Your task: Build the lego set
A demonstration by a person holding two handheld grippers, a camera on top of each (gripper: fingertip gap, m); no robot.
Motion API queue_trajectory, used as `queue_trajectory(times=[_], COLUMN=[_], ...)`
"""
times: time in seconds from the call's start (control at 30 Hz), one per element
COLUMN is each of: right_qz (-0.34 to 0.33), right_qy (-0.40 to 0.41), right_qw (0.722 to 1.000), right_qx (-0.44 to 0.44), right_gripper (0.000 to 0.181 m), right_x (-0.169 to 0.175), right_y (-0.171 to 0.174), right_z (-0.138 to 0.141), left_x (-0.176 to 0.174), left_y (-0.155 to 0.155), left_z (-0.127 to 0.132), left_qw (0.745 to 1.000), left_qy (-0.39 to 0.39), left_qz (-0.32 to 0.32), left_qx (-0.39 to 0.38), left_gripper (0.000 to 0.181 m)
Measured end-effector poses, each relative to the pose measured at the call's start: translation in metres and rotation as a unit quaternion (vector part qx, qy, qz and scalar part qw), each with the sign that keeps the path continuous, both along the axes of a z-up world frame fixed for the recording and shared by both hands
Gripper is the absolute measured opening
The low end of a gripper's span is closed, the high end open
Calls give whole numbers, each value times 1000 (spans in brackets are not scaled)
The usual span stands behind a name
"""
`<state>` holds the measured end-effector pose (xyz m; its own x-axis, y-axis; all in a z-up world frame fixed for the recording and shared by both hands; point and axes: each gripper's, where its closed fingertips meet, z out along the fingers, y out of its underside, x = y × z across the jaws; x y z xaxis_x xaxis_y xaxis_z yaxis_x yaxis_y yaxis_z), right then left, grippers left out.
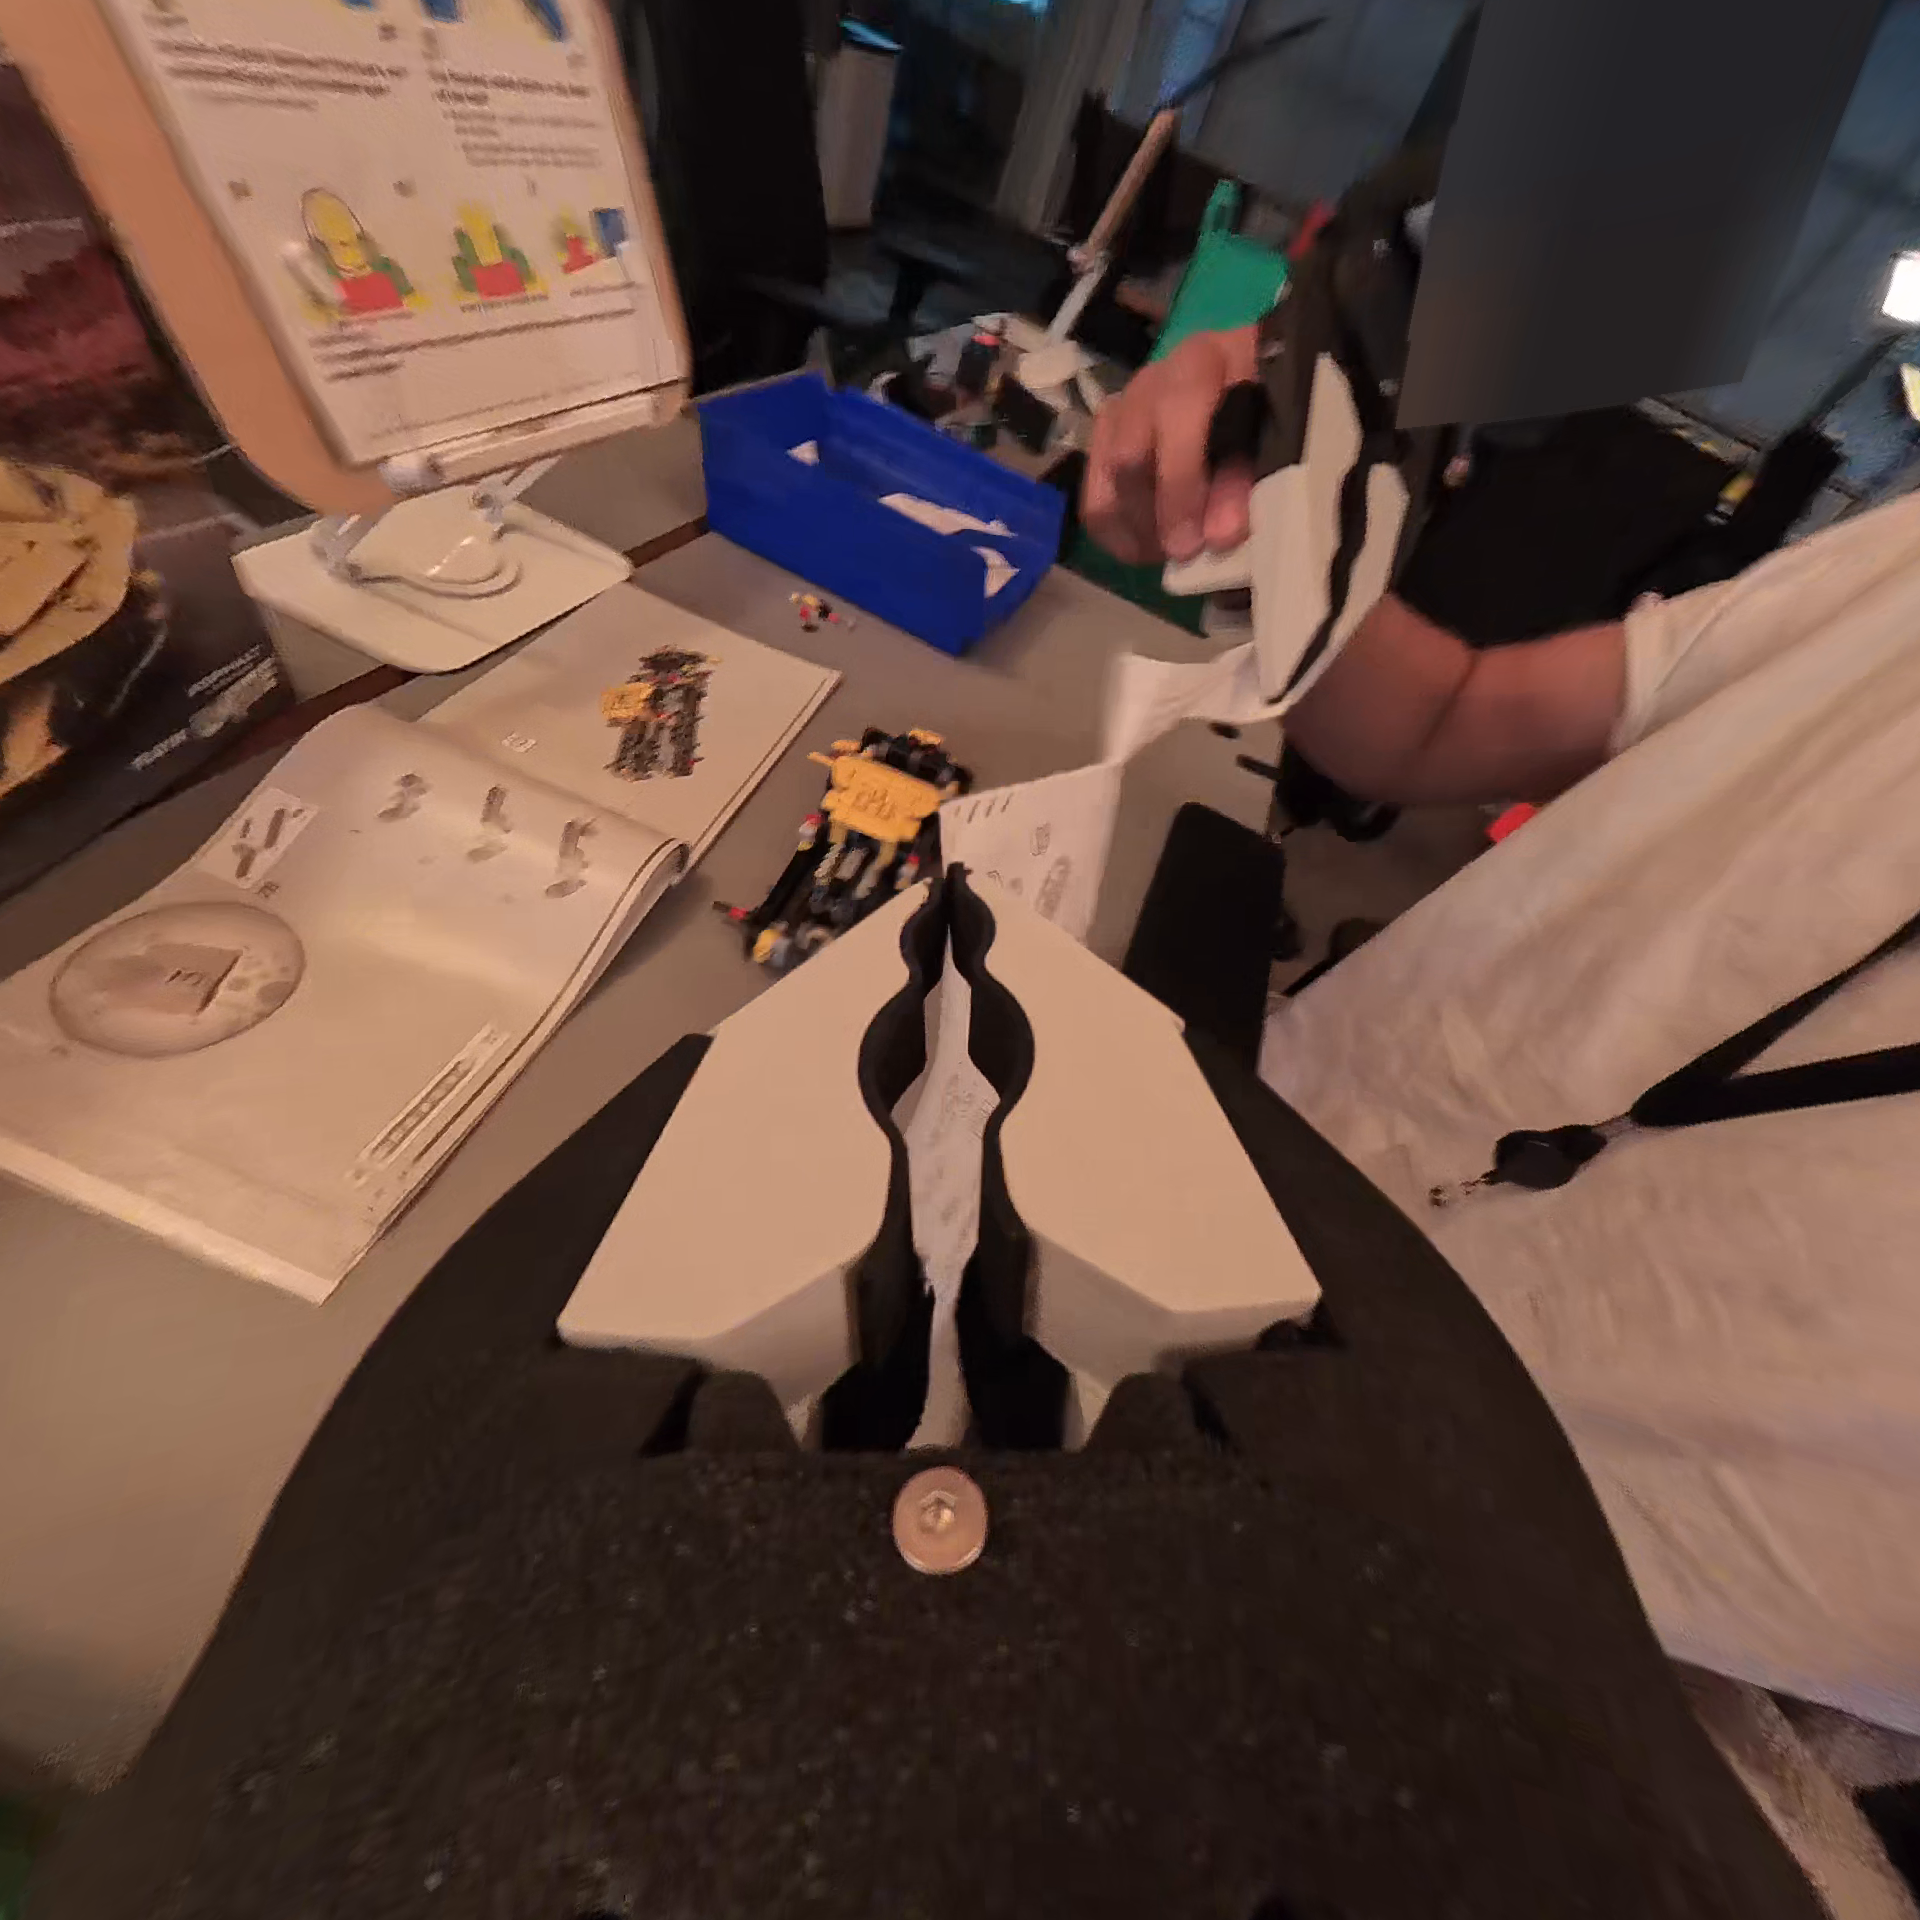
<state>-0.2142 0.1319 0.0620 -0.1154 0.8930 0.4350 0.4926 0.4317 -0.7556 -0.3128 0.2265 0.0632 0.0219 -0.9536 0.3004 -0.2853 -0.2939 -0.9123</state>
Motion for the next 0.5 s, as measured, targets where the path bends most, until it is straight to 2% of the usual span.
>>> queue_trajectory(times=[0.03, 0.13, 0.2, 0.27, 0.5], right_qz=[-6, -28, -37, -45, -117], right_qy=[2, 19, 41, 71, 121], right_qw=[1000, 999, 998, 994, 980], right_qx=[-8, -23, -42, -67, -105], right_gripper=[0, 0, 0, 0, 0], right_x=[3, 14, 23, 35, 104], right_y=[0, 4, 5, 3, 7], right_z=[-4, -16, -21, -23, -35], left_x=[-7, -19, -29, -44, -104], left_y=[8, 10, 25, 36, 64], left_z=[-7, -18, -34, -33, -66], left_qw=[1000, 999, 998, 995, 984], left_qy=[6, -18, -1, -39, -58], left_qz=[18, 19, 63, 84, 159], left_qx=[-1, -24, -9, -38, -61], left_gripper=[0, 0, 0, 0, 0])
